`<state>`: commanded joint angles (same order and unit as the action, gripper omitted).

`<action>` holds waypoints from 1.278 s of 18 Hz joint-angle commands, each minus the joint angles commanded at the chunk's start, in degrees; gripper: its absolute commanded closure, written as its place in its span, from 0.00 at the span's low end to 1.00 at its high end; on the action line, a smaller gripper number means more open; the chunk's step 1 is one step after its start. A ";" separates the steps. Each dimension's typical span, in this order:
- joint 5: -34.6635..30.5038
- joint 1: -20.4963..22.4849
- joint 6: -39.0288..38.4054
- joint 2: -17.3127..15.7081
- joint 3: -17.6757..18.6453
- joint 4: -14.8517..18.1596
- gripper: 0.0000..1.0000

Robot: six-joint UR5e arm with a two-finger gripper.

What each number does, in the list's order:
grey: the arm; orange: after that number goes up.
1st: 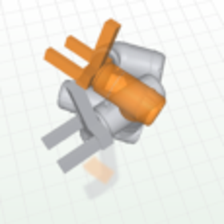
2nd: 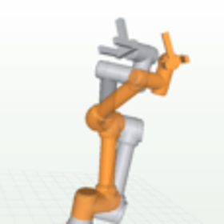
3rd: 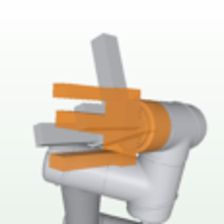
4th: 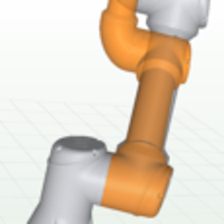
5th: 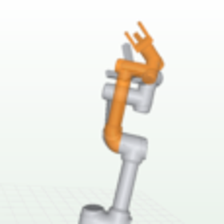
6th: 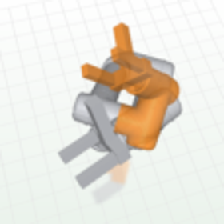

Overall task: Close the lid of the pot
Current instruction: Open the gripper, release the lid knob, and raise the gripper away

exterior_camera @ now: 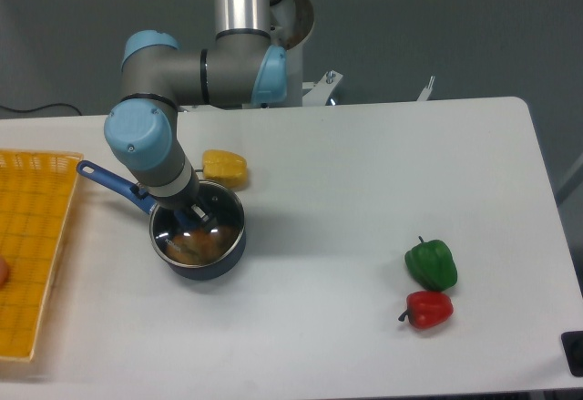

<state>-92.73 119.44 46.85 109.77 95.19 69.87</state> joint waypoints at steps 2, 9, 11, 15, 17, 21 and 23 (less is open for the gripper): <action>0.00 -0.09 -0.09 0.09 -0.26 0.00 0.00; 2.11 1.23 -1.32 -0.88 -3.07 0.61 0.00; 1.76 1.84 -0.71 -1.23 -4.13 0.62 0.00; 2.02 7.61 9.16 -3.51 -6.07 0.79 0.00; 1.94 10.00 12.55 -4.82 -5.81 1.05 0.00; 0.97 13.88 20.82 -5.97 -5.45 3.16 0.00; 0.70 15.81 21.88 -6.06 -5.45 3.43 0.00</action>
<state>-92.02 135.25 68.72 103.71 89.74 73.30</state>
